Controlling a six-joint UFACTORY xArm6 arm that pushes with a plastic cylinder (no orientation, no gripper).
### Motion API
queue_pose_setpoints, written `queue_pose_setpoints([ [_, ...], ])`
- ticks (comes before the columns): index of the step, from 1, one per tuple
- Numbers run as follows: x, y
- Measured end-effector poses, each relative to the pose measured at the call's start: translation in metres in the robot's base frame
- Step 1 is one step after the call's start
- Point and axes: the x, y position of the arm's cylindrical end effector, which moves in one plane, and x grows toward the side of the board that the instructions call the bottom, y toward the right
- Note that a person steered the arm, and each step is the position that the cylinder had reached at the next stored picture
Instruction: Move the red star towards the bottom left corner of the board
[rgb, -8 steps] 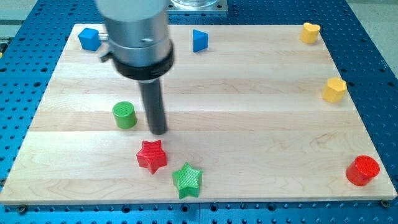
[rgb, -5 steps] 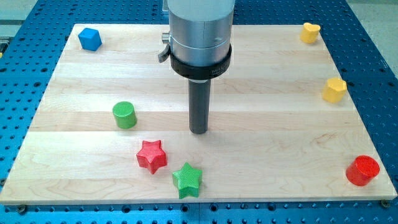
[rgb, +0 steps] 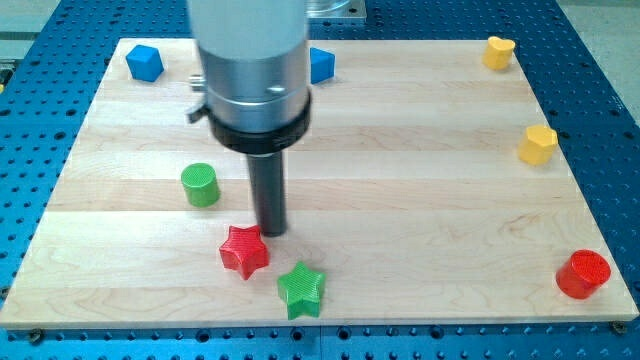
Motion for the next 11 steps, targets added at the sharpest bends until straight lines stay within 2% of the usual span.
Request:
queue_pose_setpoints([
  [1,0.0,-0.038],
  [2,0.0,-0.05],
  [3,0.0,-0.03],
  [4,-0.015,0.026],
  [5,0.006,0.058],
  [6,0.023,0.043],
  [7,0.041,0.004],
  [9,0.051,-0.074],
  [11,0.051,-0.121],
])
